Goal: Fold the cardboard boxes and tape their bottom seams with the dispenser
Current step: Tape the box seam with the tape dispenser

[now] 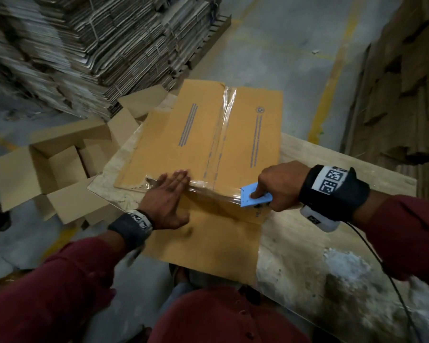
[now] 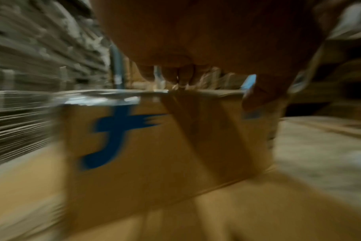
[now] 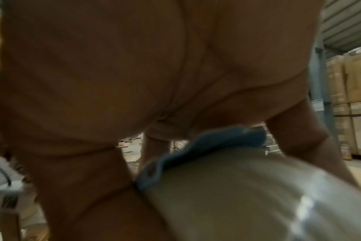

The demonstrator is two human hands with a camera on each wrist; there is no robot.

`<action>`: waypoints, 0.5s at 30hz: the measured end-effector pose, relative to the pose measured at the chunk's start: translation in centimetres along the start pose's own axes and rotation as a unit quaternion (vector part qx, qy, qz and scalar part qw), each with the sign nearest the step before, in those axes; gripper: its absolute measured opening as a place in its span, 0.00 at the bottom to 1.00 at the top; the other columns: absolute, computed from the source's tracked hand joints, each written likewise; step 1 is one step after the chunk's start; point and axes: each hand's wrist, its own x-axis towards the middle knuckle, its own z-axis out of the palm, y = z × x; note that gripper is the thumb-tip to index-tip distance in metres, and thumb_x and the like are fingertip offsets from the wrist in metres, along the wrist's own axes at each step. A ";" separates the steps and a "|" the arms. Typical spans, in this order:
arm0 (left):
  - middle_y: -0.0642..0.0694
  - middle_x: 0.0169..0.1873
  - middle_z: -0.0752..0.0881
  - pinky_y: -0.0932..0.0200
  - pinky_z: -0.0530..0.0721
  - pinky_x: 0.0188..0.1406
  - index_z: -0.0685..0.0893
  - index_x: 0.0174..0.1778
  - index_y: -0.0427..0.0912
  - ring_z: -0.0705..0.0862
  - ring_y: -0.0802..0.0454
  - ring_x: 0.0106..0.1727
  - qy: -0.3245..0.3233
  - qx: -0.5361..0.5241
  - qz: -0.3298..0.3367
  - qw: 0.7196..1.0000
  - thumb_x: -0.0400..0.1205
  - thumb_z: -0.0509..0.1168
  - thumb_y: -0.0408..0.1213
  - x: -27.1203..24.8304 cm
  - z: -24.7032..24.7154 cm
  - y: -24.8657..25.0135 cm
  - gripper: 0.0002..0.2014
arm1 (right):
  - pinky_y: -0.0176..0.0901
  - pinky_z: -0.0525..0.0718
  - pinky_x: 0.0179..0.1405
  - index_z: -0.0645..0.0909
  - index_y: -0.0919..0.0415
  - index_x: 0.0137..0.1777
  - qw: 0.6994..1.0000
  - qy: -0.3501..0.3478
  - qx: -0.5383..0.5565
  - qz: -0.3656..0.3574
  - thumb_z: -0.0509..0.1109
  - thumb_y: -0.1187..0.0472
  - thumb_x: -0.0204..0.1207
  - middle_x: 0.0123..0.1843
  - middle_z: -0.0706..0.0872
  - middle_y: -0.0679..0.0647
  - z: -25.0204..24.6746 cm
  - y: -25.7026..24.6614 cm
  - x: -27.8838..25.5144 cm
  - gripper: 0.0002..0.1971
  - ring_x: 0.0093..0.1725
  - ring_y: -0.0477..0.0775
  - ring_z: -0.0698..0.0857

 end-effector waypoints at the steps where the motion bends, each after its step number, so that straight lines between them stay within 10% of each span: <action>1: 0.42 0.91 0.50 0.43 0.45 0.91 0.52 0.92 0.40 0.50 0.45 0.92 0.002 -0.003 0.016 1.000 0.73 0.62 0.68 0.6 0.0 2.0 0.55 | 0.42 0.76 0.36 0.78 0.32 0.76 1.000 0.004 -0.008 -0.005 0.71 0.49 0.74 0.61 0.87 0.45 0.2 -0.1 0.0 0.29 0.45 0.54 0.80; 6: 0.39 0.91 0.54 0.41 0.50 0.91 0.54 0.91 0.35 0.51 0.44 0.92 0.028 -0.060 0.095 0.993 0.75 0.65 0.58 5.5 1.6 11.6 0.53 | 0.44 0.74 0.39 0.77 0.34 0.77 0.998 0.040 -0.041 -0.016 0.71 0.45 0.74 0.63 0.85 0.49 0.9 -0.2 -0.6 0.29 0.59 0.60 0.86; 15: 0.38 0.91 0.56 0.42 0.57 0.89 0.54 0.91 0.36 0.52 0.44 0.92 0.074 -0.060 0.108 0.990 0.78 0.65 0.43 6.2 2.6 11.1 0.46 | 0.42 0.76 0.36 0.74 0.25 0.77 0.999 0.015 0.029 0.030 0.72 0.44 0.75 0.58 0.88 0.48 1.0 2.5 -3.1 0.29 0.42 0.55 0.81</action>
